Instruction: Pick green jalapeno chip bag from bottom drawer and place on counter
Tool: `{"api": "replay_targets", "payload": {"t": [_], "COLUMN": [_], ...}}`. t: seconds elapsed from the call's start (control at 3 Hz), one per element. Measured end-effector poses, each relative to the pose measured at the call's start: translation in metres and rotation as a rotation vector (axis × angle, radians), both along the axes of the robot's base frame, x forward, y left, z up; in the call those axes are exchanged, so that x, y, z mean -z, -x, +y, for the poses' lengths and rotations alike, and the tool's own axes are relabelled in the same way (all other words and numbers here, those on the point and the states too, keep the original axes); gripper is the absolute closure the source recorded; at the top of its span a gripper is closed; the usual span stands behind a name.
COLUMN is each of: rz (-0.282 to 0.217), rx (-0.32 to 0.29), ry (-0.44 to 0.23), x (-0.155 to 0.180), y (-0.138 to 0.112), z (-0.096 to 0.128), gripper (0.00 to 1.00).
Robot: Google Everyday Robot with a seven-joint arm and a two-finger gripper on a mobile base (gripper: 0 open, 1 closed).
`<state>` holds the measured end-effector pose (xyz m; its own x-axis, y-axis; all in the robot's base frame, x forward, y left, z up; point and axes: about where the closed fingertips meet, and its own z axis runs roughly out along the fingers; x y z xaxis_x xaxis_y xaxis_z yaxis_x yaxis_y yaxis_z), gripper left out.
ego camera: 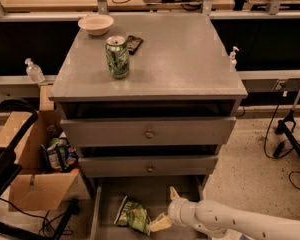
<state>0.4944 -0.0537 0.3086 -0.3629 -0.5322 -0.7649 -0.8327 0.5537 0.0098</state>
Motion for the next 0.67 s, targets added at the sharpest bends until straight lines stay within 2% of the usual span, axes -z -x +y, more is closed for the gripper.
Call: {"api": "replay_targets", "payload": {"t": [0.33, 0.67], "rz": [0.035, 0.068], "rx": [-0.047, -0.068], "ry": [0.027, 0.014], "x": [0.029, 0.062], "y": [-0.015, -0.031], "z": [0.032, 0.059], "gripper": [0.00, 0.00]}}
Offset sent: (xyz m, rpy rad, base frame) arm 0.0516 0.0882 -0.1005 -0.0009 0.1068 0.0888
